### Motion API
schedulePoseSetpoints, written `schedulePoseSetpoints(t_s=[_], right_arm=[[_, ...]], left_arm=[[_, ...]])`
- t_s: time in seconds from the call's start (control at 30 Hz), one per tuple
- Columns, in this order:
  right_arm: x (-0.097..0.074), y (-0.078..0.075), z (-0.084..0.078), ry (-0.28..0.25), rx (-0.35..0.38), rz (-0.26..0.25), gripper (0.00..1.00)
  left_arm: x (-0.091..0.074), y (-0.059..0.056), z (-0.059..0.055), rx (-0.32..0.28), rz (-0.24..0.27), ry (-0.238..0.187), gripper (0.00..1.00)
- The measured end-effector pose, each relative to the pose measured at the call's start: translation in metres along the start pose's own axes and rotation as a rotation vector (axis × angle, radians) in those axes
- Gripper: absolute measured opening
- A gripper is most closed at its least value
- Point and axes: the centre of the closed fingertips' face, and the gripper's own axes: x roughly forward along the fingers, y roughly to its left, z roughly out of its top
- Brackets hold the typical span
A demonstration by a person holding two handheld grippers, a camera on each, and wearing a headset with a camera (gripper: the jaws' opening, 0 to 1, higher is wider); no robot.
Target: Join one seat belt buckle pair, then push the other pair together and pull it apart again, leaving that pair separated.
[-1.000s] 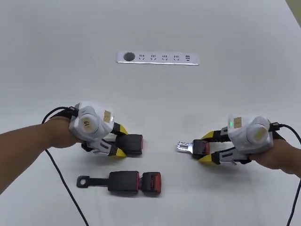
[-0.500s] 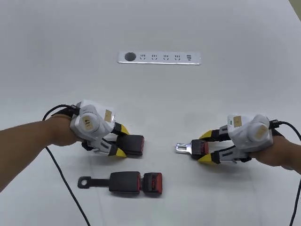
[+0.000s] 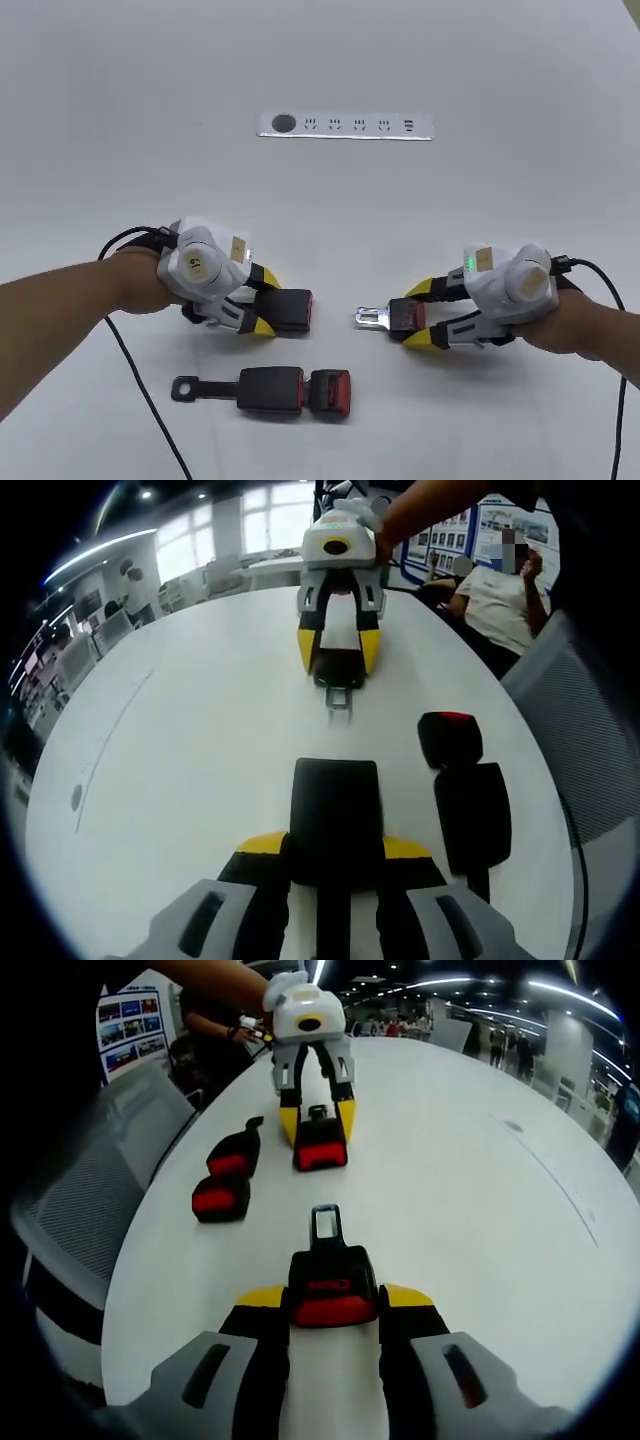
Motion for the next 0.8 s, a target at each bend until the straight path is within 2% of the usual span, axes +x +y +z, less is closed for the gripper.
schedulePoseSetpoints(t_s=[0.37, 0.73, 0.8], right_arm=[[0.019, -0.005, 0.011, -0.029, -0.004, 0.012, 0.34], [0.042, -0.002, 0.031, -0.046, -0.006, 0.028, 0.34], [0.042, -0.003, 0.031, -0.043, -0.010, 0.031, 0.34]], left_arm=[[-0.001, 0.000, 0.001, -0.003, 0.002, 0.003, 0.34], [0.000, 0.001, -0.002, -0.008, 0.005, 0.005, 0.34], [0.000, 0.001, -0.002, -0.005, 0.003, 0.007, 0.34]])
